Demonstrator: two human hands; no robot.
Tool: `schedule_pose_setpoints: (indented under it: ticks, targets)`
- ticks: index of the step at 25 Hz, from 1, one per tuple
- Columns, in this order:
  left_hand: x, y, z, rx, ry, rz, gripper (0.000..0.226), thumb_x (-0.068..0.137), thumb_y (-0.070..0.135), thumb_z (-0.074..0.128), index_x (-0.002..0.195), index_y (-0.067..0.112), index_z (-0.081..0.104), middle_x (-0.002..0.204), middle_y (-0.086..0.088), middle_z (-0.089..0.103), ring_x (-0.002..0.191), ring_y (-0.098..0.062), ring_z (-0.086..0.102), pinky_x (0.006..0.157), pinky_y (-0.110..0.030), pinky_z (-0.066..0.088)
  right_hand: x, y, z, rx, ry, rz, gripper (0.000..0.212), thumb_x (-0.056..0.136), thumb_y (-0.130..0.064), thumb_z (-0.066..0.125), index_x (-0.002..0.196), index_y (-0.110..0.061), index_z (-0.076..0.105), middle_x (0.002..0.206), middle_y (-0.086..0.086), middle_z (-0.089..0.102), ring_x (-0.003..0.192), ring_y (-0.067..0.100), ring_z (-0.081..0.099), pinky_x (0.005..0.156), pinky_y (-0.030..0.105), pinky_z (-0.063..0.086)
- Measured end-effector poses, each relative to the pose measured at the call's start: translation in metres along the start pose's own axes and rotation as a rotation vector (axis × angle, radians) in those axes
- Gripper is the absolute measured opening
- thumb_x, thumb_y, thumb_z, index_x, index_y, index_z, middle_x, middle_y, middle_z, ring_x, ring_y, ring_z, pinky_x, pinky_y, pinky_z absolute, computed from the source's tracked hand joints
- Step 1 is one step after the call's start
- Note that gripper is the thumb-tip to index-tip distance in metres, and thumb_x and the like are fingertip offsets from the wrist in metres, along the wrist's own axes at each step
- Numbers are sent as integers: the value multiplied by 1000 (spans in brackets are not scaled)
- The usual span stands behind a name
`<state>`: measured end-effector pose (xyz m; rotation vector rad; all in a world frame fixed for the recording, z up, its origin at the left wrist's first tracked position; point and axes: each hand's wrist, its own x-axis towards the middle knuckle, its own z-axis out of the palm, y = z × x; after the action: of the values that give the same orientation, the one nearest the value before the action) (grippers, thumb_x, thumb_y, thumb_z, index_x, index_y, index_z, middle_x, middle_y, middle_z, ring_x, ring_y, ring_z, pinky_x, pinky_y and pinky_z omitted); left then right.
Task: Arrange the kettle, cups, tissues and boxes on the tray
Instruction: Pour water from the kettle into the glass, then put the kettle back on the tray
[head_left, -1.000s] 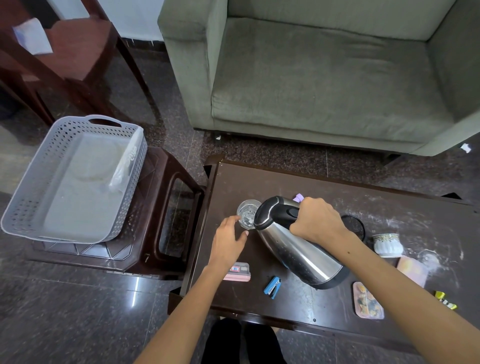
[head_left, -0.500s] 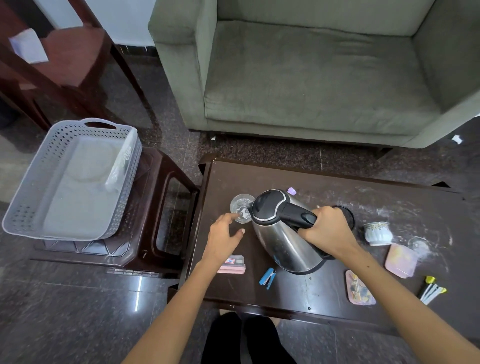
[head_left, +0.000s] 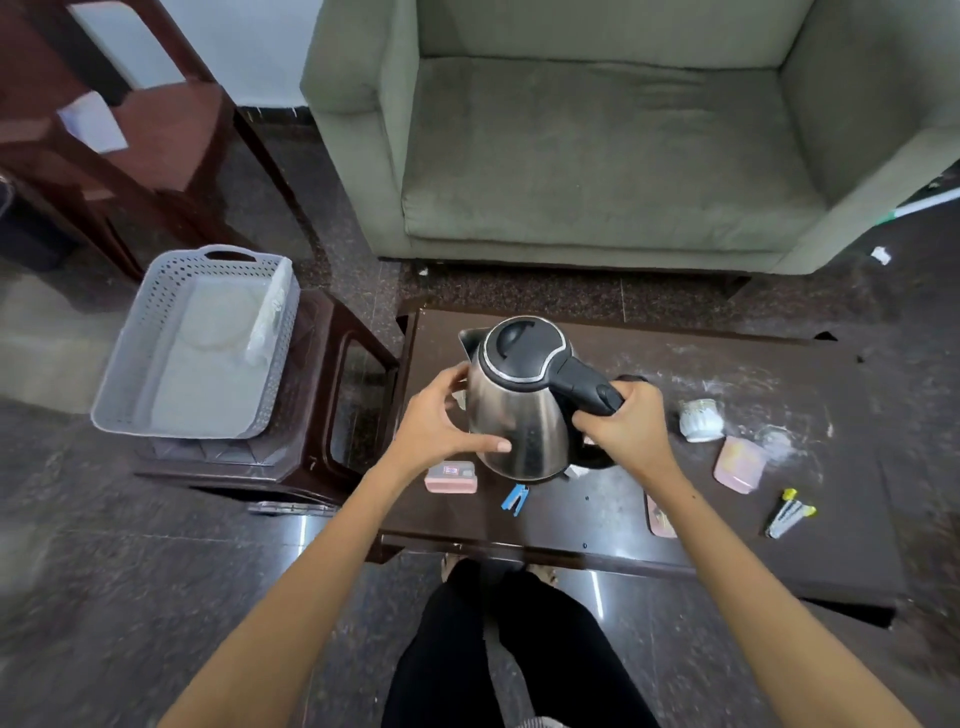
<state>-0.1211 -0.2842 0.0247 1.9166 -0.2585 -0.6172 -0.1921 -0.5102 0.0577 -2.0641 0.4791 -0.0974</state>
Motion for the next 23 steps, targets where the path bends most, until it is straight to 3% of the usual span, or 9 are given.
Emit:
schedule_pose_setpoints:
  ticks: [4,6,10,13,17,19,23]
  targets:
    - [-18,21,-31,-31,121,-3,112,40,45,94,136,20,43,129,8,60,119,-4,55,103,-34,46,4,-35,13,55,-65,-44,33,53,-14,59,49,8,35,44,25,41,49,13,34,49,29,30]
    - [-22,23,-53,-69,187,-5,113,38,40,96,136,17,44,128,7,61,118,-4,56,102,-35,46,13,-58,27,58,-108,-77,33,54,-13,58,49,5,31,44,17,34,52,14,28,55,23,29]
    - [-26,11,-114,-114,285,-10,116,36,38,97,136,17,44,126,5,62,118,-5,57,102,-35,47,33,-114,74,54,-178,-139,30,53,-10,57,46,-4,28,46,6,30,50,12,27,47,27,21]
    - [-21,-4,-182,-140,334,2,110,36,35,97,133,18,47,124,4,63,117,-10,58,100,-41,48,51,-160,129,58,-184,-157,28,51,-9,57,47,-13,30,47,-1,26,50,9,23,44,26,17]
    - [-6,-22,-277,-132,340,26,96,40,23,97,125,24,52,121,11,64,115,-5,57,96,-29,47,80,-210,211,88,-181,-162,32,50,-9,59,47,-18,28,45,-11,24,47,6,21,43,23,16]
    - [3,-37,-322,-88,360,35,95,41,26,96,123,30,50,120,16,62,114,0,56,95,-24,46,97,-228,258,93,-193,-173,32,51,-9,59,47,-13,28,48,-5,26,49,9,23,45,26,17]
    - [22,-72,-394,-48,420,49,98,39,32,97,125,25,50,120,12,63,115,-5,57,97,-30,47,132,-254,343,94,-214,-251,35,53,-9,61,48,-1,28,50,2,25,51,10,23,46,27,16]
